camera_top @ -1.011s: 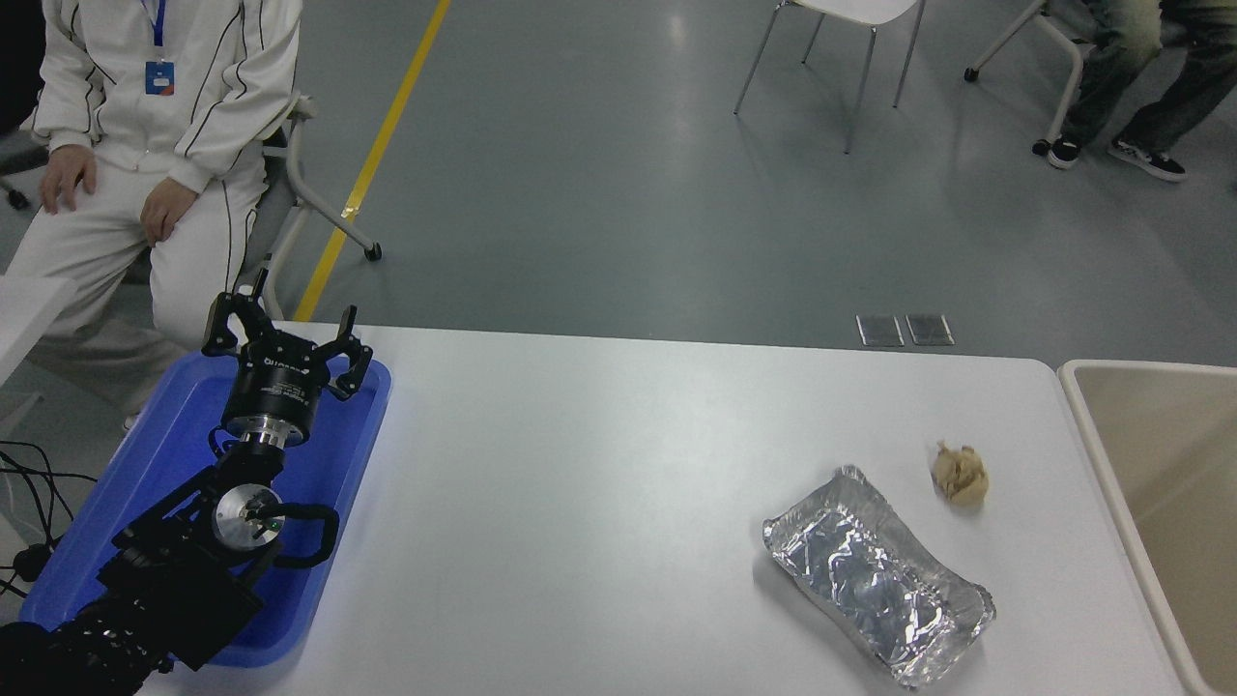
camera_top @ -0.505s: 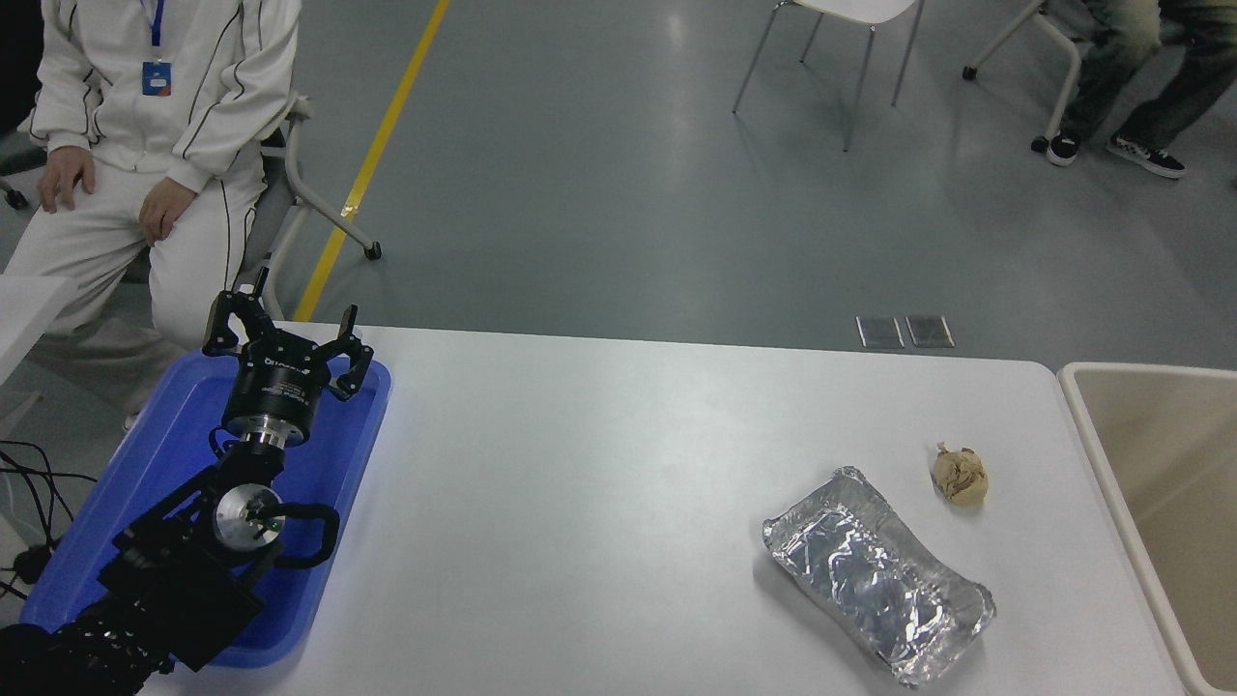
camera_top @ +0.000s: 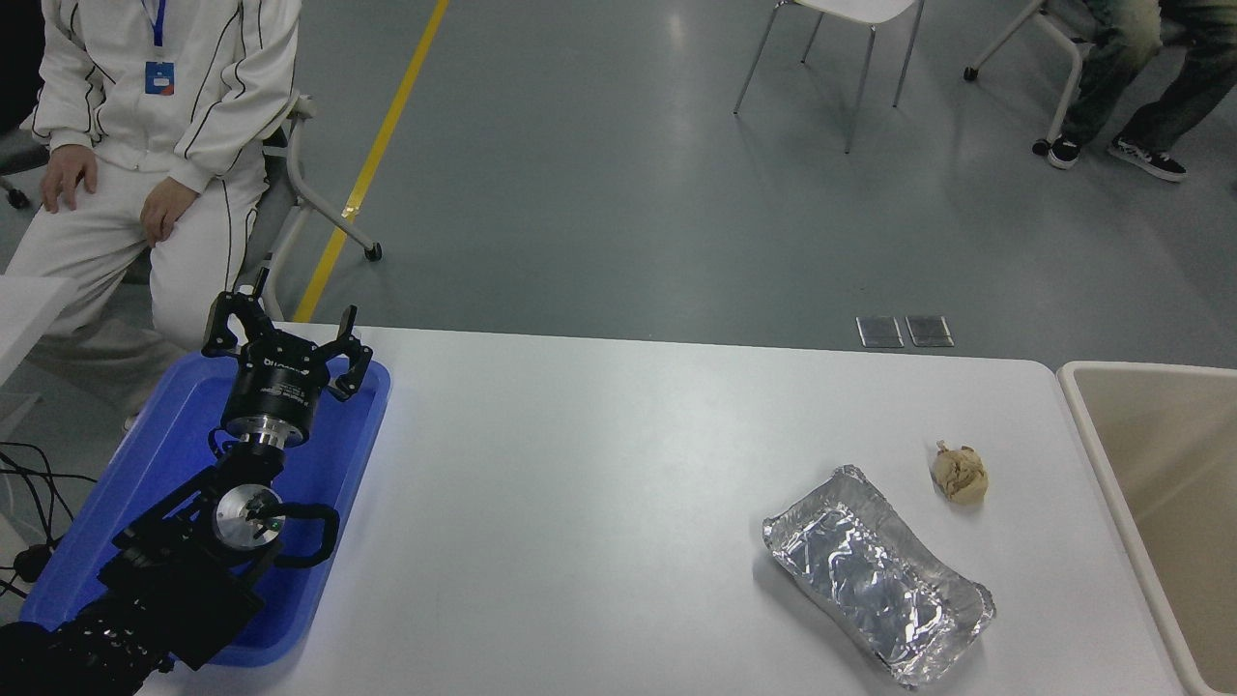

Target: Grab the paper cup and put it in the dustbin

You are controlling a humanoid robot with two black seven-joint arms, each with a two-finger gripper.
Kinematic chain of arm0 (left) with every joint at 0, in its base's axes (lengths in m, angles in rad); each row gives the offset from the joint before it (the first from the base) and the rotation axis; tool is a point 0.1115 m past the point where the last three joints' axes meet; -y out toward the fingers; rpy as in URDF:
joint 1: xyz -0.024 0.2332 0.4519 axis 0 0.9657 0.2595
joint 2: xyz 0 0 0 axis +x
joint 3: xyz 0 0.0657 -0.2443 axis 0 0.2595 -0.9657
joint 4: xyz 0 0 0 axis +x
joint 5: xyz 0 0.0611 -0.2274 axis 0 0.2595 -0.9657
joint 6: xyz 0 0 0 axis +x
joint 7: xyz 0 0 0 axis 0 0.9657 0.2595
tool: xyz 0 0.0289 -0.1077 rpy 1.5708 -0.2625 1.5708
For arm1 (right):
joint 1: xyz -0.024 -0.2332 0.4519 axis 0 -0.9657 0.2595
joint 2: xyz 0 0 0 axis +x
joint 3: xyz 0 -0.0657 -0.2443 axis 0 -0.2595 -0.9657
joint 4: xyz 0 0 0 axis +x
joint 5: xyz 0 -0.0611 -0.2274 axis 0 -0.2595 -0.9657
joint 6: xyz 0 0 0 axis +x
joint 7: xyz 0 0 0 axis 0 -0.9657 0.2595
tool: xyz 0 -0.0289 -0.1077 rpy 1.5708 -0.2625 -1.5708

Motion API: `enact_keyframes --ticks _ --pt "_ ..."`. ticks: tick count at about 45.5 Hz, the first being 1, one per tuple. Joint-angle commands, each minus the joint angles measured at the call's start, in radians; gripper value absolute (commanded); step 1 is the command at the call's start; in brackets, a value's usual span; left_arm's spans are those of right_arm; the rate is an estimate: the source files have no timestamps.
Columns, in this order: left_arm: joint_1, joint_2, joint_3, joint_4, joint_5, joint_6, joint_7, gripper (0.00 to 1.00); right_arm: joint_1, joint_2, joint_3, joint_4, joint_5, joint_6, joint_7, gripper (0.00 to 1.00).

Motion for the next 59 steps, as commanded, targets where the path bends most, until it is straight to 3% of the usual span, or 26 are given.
enact_keyframes --ticks 1,23,24,27,29,35,41,46,59 --pt "0.000 -0.001 0.000 0.000 0.000 0.000 0.000 1.00 -0.112 0.067 0.065 -0.068 0.002 -0.130 -0.036 0.00" --pt "0.002 -0.001 0.000 0.000 0.000 0.000 0.001 1.00 -0.146 0.107 0.067 -0.068 0.000 -0.162 -0.067 0.00" --pt "0.000 0.000 0.000 0.000 0.000 0.000 0.000 1.00 -0.146 0.107 0.067 -0.069 0.000 -0.164 -0.067 0.08" --pt "0.000 -0.001 0.000 0.000 0.000 0.000 0.000 1.00 -0.146 0.105 0.068 -0.069 0.002 -0.182 -0.067 0.46" --pt "0.000 0.000 0.000 0.000 0.000 0.000 0.000 1.00 -0.146 0.105 0.068 -0.068 0.002 -0.200 -0.065 0.64" --pt "0.000 0.000 0.000 0.000 0.000 0.000 0.001 1.00 -0.144 0.105 0.068 -0.068 0.002 -0.237 -0.065 0.88" --pt "0.000 -0.001 0.000 0.000 0.000 0.000 0.000 1.00 -0.144 0.105 0.068 -0.063 0.002 -0.239 -0.065 0.89" --pt "0.000 0.000 0.000 0.000 0.000 0.000 0.000 1.00 -0.135 0.105 0.070 -0.052 0.002 -0.239 -0.065 0.98" --pt "0.000 0.000 0.000 0.000 0.000 0.000 0.001 1.00 -0.088 0.079 0.108 0.064 0.000 -0.233 -0.065 0.99"
